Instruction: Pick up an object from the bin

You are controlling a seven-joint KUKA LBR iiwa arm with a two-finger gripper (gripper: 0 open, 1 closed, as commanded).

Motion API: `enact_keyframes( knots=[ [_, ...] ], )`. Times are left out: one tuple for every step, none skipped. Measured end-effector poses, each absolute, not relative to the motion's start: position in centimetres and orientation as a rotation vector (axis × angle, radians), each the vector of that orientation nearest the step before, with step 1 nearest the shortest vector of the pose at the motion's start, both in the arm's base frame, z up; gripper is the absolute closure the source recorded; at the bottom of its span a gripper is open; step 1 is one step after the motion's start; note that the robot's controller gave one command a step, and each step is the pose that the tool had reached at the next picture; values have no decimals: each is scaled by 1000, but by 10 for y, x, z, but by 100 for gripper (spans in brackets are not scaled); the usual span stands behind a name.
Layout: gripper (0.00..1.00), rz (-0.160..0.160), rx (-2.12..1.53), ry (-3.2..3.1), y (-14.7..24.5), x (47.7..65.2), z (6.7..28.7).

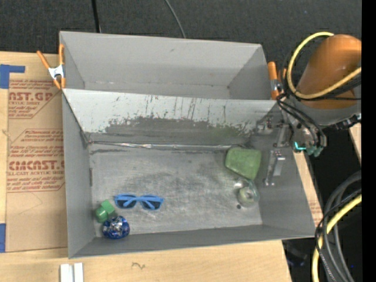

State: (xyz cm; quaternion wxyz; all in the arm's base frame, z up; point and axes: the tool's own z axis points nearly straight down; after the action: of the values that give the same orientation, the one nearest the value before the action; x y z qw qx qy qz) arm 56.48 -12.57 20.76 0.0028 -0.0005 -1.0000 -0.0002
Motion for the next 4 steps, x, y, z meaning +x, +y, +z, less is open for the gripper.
enact_keyframes(
  knots=[
    [0,-3,-311,-3131,-150,591,70],
    [0,-2,-402,-3119,-129,579,101],
    [0,-1,-637,-3079,-129,590,100],
    [0,-1,-1067,-2959,-127,592,70]
  ],
)
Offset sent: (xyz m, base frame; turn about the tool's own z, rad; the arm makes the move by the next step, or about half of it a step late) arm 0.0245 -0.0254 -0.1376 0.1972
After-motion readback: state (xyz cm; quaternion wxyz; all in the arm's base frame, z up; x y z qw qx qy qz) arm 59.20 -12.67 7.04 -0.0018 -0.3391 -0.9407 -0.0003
